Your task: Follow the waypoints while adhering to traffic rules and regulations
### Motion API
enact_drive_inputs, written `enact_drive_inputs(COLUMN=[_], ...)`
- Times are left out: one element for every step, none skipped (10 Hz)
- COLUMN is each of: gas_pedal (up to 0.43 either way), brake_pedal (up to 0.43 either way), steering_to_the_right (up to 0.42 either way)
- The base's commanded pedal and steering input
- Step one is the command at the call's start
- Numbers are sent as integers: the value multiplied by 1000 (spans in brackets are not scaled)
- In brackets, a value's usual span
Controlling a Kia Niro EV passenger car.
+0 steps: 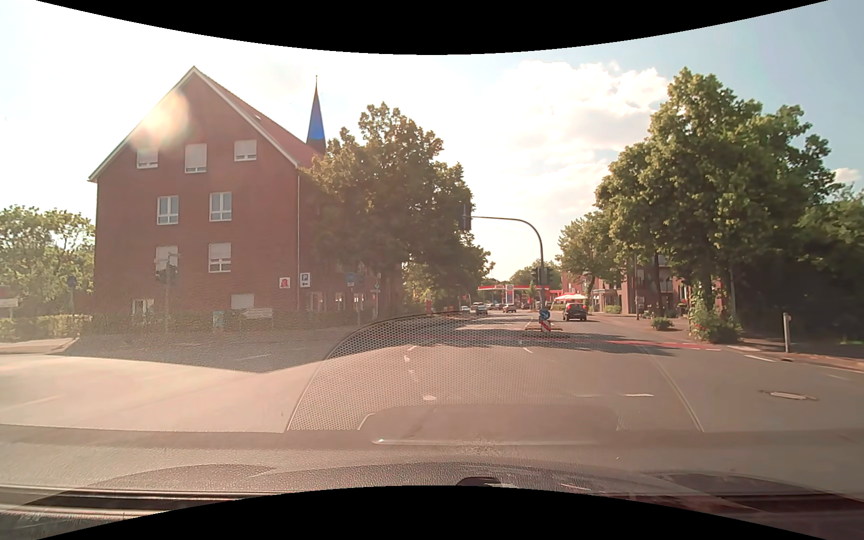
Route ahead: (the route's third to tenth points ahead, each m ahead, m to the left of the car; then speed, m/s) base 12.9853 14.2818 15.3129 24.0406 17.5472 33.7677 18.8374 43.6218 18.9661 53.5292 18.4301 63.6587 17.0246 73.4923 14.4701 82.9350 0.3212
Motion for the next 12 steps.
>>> enact_drive_inputs(gas_pedal=[0, 0, 0, 0, 0, 0, 0, 0, 0, 0, 0, 59], brake_pedal=[43, 43, 43, 43, 43, 43, 43, 18, 0, 0, 0, 0], steering_to_the_right=[-91, -91, -91, -91, -91, -91, -91, -92, -94, -97, -100, -103])
